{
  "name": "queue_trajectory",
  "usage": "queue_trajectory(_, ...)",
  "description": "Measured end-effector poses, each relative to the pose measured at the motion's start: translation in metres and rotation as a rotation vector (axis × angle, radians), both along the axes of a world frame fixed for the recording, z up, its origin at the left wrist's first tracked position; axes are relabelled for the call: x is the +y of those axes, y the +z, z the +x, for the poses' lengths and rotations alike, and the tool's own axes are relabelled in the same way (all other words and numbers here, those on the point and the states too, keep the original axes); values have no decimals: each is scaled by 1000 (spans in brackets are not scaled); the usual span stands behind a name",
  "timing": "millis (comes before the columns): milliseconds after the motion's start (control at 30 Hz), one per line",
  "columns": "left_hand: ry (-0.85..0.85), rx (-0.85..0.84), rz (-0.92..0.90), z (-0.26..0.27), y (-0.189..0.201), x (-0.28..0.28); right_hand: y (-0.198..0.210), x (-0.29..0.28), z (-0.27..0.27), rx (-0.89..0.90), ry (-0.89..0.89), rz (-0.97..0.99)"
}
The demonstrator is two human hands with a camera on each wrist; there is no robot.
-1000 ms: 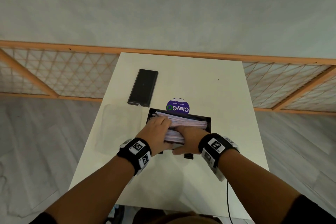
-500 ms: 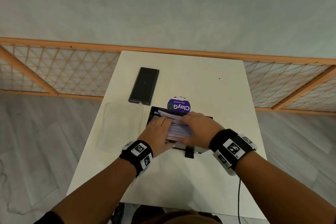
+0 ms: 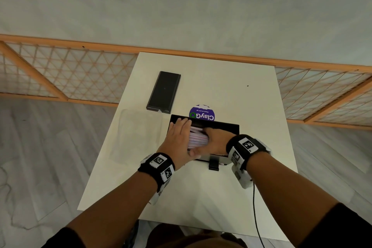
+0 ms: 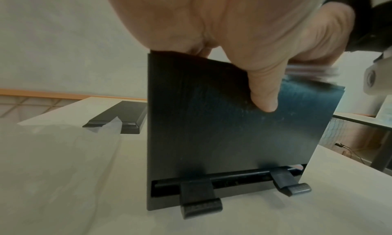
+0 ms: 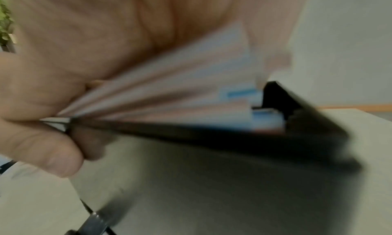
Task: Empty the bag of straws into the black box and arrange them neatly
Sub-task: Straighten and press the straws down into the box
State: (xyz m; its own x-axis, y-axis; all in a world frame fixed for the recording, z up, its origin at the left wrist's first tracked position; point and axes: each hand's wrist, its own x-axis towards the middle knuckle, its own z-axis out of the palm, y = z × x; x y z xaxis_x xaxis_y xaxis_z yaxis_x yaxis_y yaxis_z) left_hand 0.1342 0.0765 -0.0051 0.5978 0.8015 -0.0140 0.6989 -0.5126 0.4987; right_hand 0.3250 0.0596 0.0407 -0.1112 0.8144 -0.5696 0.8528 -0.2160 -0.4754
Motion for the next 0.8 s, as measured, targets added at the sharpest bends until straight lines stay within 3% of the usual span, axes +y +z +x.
queue_trajectory(133,-30,65,69,1,0,0,10,1,-1,-4,73,-77)
queue_trajectory(300,-34,54,49,2,0,0,19,4,-4,-112,175,72)
queue_trajectory(667,-67,52,68,1,4,0,3,16,-10,36,34,-2)
queue_trajectory(800,-21,74,68,3,6,0,14,15,-9,-12,98,-129)
